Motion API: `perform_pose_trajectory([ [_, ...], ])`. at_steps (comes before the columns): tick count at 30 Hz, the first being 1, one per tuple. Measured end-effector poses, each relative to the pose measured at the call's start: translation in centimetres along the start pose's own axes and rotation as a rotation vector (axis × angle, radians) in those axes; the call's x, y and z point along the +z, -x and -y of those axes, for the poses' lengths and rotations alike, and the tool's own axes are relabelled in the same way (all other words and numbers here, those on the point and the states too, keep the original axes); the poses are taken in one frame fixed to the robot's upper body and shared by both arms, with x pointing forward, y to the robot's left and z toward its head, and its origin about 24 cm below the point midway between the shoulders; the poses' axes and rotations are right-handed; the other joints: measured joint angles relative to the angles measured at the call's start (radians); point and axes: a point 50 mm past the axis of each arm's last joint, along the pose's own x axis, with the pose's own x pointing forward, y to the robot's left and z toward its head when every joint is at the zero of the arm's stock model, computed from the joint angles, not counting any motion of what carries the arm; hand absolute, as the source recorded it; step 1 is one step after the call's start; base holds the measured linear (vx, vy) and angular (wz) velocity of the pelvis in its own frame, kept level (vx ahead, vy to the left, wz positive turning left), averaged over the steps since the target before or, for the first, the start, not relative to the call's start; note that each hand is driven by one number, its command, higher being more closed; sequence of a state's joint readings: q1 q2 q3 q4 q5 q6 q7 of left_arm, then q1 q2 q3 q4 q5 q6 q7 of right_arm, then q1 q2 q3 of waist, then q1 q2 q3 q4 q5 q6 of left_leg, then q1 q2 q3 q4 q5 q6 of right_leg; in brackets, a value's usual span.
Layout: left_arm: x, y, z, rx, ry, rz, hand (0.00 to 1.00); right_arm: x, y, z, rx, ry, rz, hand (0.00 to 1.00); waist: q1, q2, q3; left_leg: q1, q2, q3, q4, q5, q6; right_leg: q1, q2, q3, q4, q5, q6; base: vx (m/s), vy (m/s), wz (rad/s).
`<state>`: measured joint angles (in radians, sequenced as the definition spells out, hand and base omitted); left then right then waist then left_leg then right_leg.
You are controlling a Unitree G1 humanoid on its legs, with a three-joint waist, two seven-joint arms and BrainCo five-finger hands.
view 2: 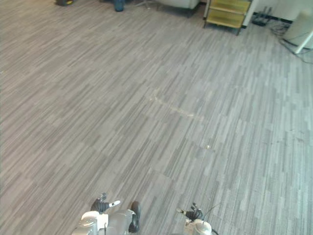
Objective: Pick up cushions and gather them together orderly.
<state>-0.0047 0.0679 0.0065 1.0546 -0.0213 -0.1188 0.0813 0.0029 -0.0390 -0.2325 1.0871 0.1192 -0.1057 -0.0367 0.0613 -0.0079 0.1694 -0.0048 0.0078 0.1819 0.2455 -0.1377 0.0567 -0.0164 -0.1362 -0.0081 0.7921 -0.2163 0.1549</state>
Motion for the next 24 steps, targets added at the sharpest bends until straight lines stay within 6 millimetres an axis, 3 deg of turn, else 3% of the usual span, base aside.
perform_pose_trajectory([
  [1,-0.2,0.1,0.2,-0.008,-0.003,-0.007,0.0,0.1,0.0,0.5,-0.01,0.006,0.006,0.0,-0.004,0.013,0.0,0.1,0.009,0.0,-0.078,-0.01,-0.008,-0.049,-0.029,-0.102,0.057,-0.05,-0.064,0.33,0.027,-0.31],
  [2,-0.2,0.0,0.3,-0.011,-0.013,-0.008,0.0,0.1,0.0,0.5,-0.011,0.006,0.008,0.0,-0.011,0.018,0.001,0.149,0.02,0.0,-0.119,-0.019,-0.018,-0.086,-0.041,-0.166,0.022,-0.076,-0.083,0.44,0.006,-0.22],
  [4,-0.1,0.0,0.3,-0.016,-0.024,-0.007,0.0,0.1,0.0,0.6,-0.012,0.006,0.008,0.0,-0.019,0.015,-0.001,0.171,0.036,-0.004,-0.138,-0.026,-0.028,-0.133,-0.037,-0.209,-0.089,-0.088,-0.087,0.28,-0.068,0.12],
  [5,-0.1,0.0,0.5,-0.021,-0.023,-0.008,0.0,0.0,0.1,0.8,-0.017,0.007,0.006,0.0,-0.025,0.014,0.0,0.173,0.051,-0.016,-0.138,-0.031,-0.035,-0.169,-0.024,-0.206,-0.231,-0.074,-0.082,0.28,-0.163,0.31],
  [8,-0.4,0.1,0.6,-0.022,-0.021,-0.017,0.0,0.3,0.0,1.2,-0.028,0.003,0.019,0.0,-0.035,0.018,0.002,0.19,0.096,-0.048,-0.138,-0.097,-0.102,-0.212,0.002,-0.153,-0.53,0.087,-0.072,0.27,-0.208,0.31],
  [9,-0.6,0.1,0.2,-0.011,-0.022,-0.024,0.0,0.1,0.1,1.1,-0.031,-0.012,0.013,0.0,-0.037,0.007,0.003,0.215,0.105,-0.062,-0.138,-0.125,-0.134,-0.206,0.0,-0.146,-0.566,0.235,-0.066,0.44,-0.36,0.17],
  [11,-1.4,0.3,0.3,-0.01,0.005,-0.052,0.0,0.4,0.0,1.8,-0.049,-0.017,0.018,0.0,-0.033,0.04,-0.009,0.228,0.141,-0.07,-0.108,-0.129,-0.132,-0.213,0.038,-0.153,-0.498,0.166,-0.111,0.41,-0.332,-0.06],
  [13,-1.9,0.5,0.9,-0.012,0.042,-0.068,0.0,0.6,0.0,2.2,-0.056,-0.025,0.025,0.0,-0.039,0.067,-0.012,0.175,0.169,-0.106,0.088,-0.124,-0.141,-0.2,0.057,-0.155,-0.43,0.096,-0.136,0.42,-0.365,-0.16],
  [14,-2.0,0.6,0.7,0.002,0.074,-0.071,0.0,0.4,0.1,2.5,-0.061,-0.029,0.021,0.0,-0.046,0.077,-0.018,0.096,0.188,-0.139,0.286,-0.083,-0.174,-0.168,0.075,-0.158,-0.431,0.069,-0.151,0.37,-0.282,-0.18],
  [16,-2.2,0.6,0.6,0.012,0.097,-0.076,0.0,0.2,0.1,2.3,-0.055,-0.023,0.016,0.0,-0.047,0.088,-0.012,-0.007,0.22,-0.136,0.55,0.047,-0.188,-0.085,0.1,-0.142,-0.47,0.048,-0.172,0.39,-0.198,-0.27],
  [17,-2.2,0.6,0.6,0.014,0.099,-0.073,0.0,0.3,0.1,2.3,-0.051,-0.011,0.013,0.0,-0.045,0.091,-0.011,-0.058,0.229,-0.103,0.67,0.005,-0.184,-0.022,0.115,-0.118,-0.508,0.041,-0.183,0.39,-0.152,-0.35],
  [18,-2.1,0.6,0.5,0.014,0.097,-0.068,0.0,0.2,0.1,2.4,-0.053,-0.011,0.009,0.0,-0.045,0.091,-0.011,-0.075,0.228,-0.084,0.69,-0.022,-0.176,0.006,0.117,-0.109,-0.528,0.041,-0.185,0.38,-0.121,-0.5],
  [20,-1.6,0.6,0.4,0.017,0.095,-0.043,0.0,0.0,0.1,2.4,-0.055,-0.018,0.002,0.0,-0.032,0.085,-0.01,-0.154,0.2,0.028,0.605,-0.102,-0.146,0.095,0.113,-0.07,-0.616,0.044,-0.19,0.35,-0.054,-0.66],
  [21,-1.5,0.5,0.4,0.016,0.095,-0.037,0.0,0.0,0.1,2.4,-0.057,-0.018,0.002,0.0,-0.026,0.084,-0.01,-0.173,0.186,0.046,0.549,-0.107,-0.138,0.112,0.11,-0.057,-0.633,0.044,-0.19,0.35,0.031,-0.75],
  [23,-1.0,0.5,0.5,0.012,0.088,-0.017,0.0,0.0,0.1,2.4,-0.063,-0.018,-0.003,0.0,-0.008,0.079,-0.008,-0.204,0.105,0.058,0.244,-0.079,-0.139,0.152,0.086,-0.019,-0.684,0.027,-0.185,0.38,0.097,-0.6],
  [24,-1.0,0.5,0.6,0.006,0.08,-0.016,0.0,-0.1,0.1,2.5,-0.068,-0.015,-0.005,0.0,-0.004,0.084,-0.009,-0.208,0.066,0.043,0.011,0.0,-0.148,0.187,0.079,0.0,-0.72,0.013,-0.169,0.43,0.155,-0.41],
])
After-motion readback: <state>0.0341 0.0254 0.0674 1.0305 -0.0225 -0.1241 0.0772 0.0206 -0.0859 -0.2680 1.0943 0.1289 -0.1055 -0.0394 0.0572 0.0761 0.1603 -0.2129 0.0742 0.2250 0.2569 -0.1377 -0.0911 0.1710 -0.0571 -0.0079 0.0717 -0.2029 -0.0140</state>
